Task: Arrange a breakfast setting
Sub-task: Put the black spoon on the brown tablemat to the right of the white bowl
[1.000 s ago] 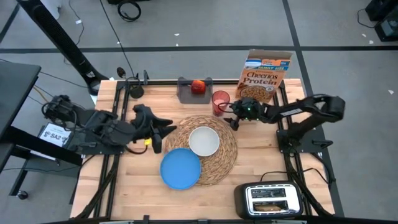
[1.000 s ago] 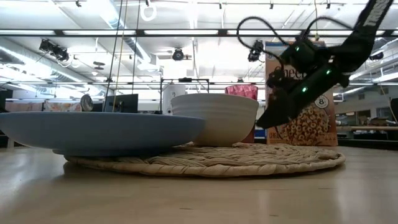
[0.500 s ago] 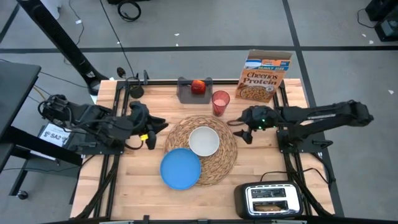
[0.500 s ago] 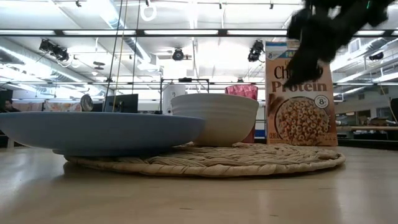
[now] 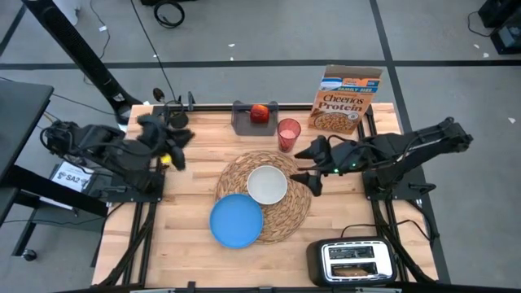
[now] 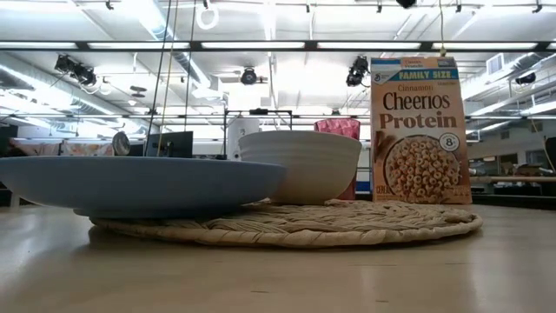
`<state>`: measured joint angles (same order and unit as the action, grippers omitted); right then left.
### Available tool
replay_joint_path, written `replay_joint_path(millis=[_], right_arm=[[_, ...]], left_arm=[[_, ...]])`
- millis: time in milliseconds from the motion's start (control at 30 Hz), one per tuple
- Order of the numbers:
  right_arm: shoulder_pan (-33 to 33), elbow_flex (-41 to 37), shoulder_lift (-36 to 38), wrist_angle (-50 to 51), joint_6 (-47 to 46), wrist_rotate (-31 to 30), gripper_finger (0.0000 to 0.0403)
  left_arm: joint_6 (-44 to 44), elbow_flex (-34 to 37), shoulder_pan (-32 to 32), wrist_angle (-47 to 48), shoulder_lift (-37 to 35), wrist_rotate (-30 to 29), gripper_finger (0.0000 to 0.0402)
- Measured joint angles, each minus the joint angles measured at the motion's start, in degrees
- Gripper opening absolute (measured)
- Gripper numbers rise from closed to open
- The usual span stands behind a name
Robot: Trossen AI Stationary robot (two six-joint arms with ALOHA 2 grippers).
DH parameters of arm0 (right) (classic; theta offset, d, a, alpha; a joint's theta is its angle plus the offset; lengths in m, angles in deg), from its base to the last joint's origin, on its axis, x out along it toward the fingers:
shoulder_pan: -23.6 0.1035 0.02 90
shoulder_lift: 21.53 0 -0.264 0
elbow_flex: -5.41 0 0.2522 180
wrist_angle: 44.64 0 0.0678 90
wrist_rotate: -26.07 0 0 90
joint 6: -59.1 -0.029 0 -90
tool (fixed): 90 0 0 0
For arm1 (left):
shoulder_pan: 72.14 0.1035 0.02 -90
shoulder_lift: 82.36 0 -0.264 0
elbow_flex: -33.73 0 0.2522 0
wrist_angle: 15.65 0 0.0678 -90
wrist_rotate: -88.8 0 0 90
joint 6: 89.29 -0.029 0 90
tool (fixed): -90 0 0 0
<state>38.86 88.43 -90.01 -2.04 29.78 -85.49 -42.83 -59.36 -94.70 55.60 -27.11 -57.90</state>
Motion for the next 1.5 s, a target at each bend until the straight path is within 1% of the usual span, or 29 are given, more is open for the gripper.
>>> replay_joint_path(millis=[67,133,200,267,367,433,633,700,800,900,967,1033,1133,1267,1400,1500], right_arm=[[0.59,3.15,-1.85,-0.98,-1.04,-2.23,0.0375],[1.07,5.83,-3.49,-2.81,-1.19,-3.97,0.0375],[1.54,7.98,-4.91,-4.79,-1.22,-6.03,0.0375],[1.56,9.87,-6.20,-7.56,-1.16,-7.40,0.0375],[1.54,12.15,-7.75,-11.25,-0.79,-7.82,0.0375],[1.19,12.94,-8.25,-13.01,-0.65,-7.63,0.0375],[-0.17,13.15,-8.06,-14.75,-0.63,-6.84,0.0375],[-1.09,13.15,-7.98,-15.08,-0.61,-4.91,0.0375],[-3.00,13.17,-8.07,-15.16,-0.42,-0.25,0.0375],[-5.38,13.17,-8.20,-16.35,2.58,4.82,0.0375],[-7.25,13.17,-8.22,-17.79,5.24,7.22,0.0375],[-9.41,13.19,-7.97,-18.88,7.27,10.53,0.0375],[-12.77,13.23,-7.40,-20.39,9.94,16.81,0.0375],[-17.44,13.23,-6.28,-19.38,11.14,24.98,0.0375],[-21.77,13.21,-5.75,-18.70,11.52,31.62,0.0375],[-24.82,13.21,-5.85,-18.84,11.52,35.13,0.0375]], left_arm=[[-0.94,0.00,1.42,-0.02,-1.36,-1.02,0.0101],[-2.14,0.00,3.98,-0.01,-2.35,-1.55,0.0120],[-1.86,0.00,8.16,0.07,-3.06,-1.60,0.0144],[-1.82,0.00,13.65,0.09,-3.31,-0.88,0.0168],[-2.06,0.00,23.64,0.69,-3.20,3.78,0.0196],[-2.54,0.00,30.64,1.27,-2.63,7.60,0.0206],[-11.93,0.02,50.05,3.87,0.88,18.42,0.0210],[-15.91,0.02,56.98,3.67,2.33,22.46,0.0210],[-21.26,0.00,67.11,3.43,5.56,28.77,0.0211],[-24.64,0.00,75.72,2.46,9.92,33.58,0.0211],[-26.41,-0.01,77.89,-0.31,12.47,34.53,0.0211],[-26.30,-0.28,78.82,-3.62,15.71,35.50,0.0211],[-26.75,0.11,81.79,-4.40,20.34,36.90,0.0211],[-27.66,-0.20,84.68,-5.49,25.40,36.60,0.0208],[-26.52,-0.19,89.33,-5.38,28.97,41.71,0.0201],[-25.92,-0.04,93.75,-5.23,31.11,44.50,0.0197]])
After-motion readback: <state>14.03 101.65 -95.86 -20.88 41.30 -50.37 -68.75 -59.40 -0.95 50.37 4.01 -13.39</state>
